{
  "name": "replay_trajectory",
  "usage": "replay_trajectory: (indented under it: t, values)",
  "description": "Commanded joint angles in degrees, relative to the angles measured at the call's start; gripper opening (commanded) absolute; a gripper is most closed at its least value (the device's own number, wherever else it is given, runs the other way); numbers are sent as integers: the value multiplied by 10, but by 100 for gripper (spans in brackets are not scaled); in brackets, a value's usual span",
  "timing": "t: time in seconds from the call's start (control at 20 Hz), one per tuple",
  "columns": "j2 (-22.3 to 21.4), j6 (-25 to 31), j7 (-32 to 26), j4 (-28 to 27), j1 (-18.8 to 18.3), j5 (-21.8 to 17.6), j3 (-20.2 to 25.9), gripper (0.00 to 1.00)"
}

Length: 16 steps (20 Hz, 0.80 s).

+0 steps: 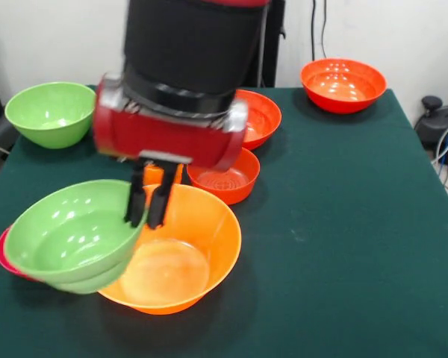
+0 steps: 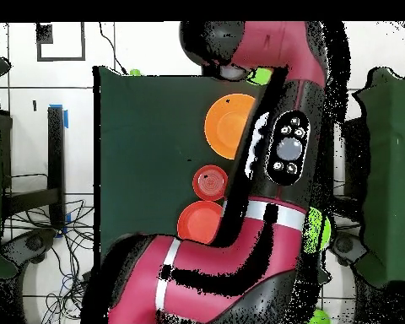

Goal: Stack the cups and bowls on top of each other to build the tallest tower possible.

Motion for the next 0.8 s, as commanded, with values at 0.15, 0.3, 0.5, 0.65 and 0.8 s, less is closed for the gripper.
replay_trajectory:
  t: [0.15, 0.3, 0.5, 0.65, 0.8]
  values:
    - [30, -19, -182, 69, -16, -18, 88, 0]
    - [18, -15, -161, 98, -12, -5, 96, 0]
    - [-9, 10, -135, 134, -5, -2, 91, 0]
    - [-34, 9, -115, 176, 0, -2, 86, 0]
    - [-61, 3, -99, 228, 5, -1, 84, 0]
